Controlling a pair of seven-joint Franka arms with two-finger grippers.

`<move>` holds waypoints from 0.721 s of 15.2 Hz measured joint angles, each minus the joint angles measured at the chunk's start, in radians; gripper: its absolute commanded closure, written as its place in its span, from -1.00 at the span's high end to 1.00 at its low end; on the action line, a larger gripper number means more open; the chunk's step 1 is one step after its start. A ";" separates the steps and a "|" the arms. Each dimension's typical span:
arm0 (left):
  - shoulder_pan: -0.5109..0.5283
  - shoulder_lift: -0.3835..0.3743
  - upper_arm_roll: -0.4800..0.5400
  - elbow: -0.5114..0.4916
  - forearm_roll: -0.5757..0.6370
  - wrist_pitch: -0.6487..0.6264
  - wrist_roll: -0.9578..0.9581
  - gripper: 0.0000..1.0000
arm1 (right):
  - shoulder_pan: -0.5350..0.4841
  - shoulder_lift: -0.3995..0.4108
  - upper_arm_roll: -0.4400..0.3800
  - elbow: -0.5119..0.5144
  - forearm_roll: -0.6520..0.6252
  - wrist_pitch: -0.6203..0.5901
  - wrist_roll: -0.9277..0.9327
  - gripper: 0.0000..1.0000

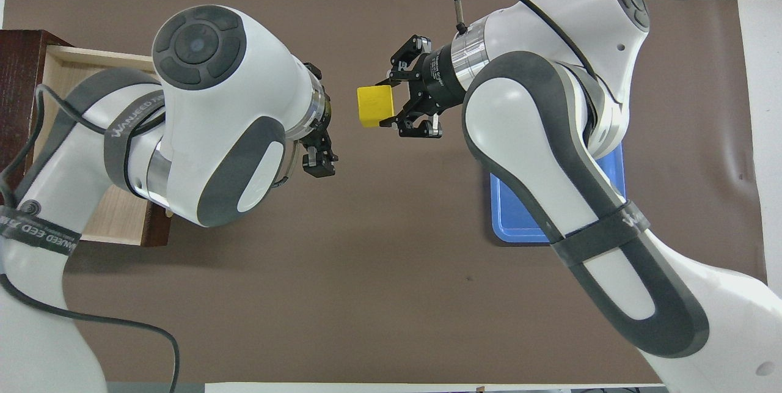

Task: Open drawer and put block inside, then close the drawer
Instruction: 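Carry the block toward the left gripper while the left gripper reaches it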

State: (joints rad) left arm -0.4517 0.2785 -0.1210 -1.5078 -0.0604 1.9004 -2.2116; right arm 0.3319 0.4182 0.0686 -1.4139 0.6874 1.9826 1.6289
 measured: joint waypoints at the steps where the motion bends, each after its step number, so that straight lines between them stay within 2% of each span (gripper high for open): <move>1: -0.004 0.025 0.000 0.036 0.000 0.000 -0.037 1.00 | 0.004 0.000 0.000 0.000 0.000 0.001 0.002 -1.00; 4: -0.016 0.077 0.001 0.103 0.001 0.014 -0.079 1.00 | 0.006 0.000 0.000 0.000 0.000 0.001 0.004 -1.00; 8: -0.029 0.089 0.001 0.115 0.002 0.043 -0.086 0.98 | 0.006 0.000 -0.001 0.000 0.000 0.001 0.004 -1.00; 11: -0.045 0.089 0.000 0.115 0.002 0.054 -0.087 -0.34 | 0.006 0.000 -0.001 0.000 0.000 0.001 0.004 -1.00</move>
State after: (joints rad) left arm -0.4969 0.3677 -0.1208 -1.3926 -0.0586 1.9542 -2.2988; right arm 0.3379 0.4183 0.0679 -1.4139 0.6874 1.9834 1.6326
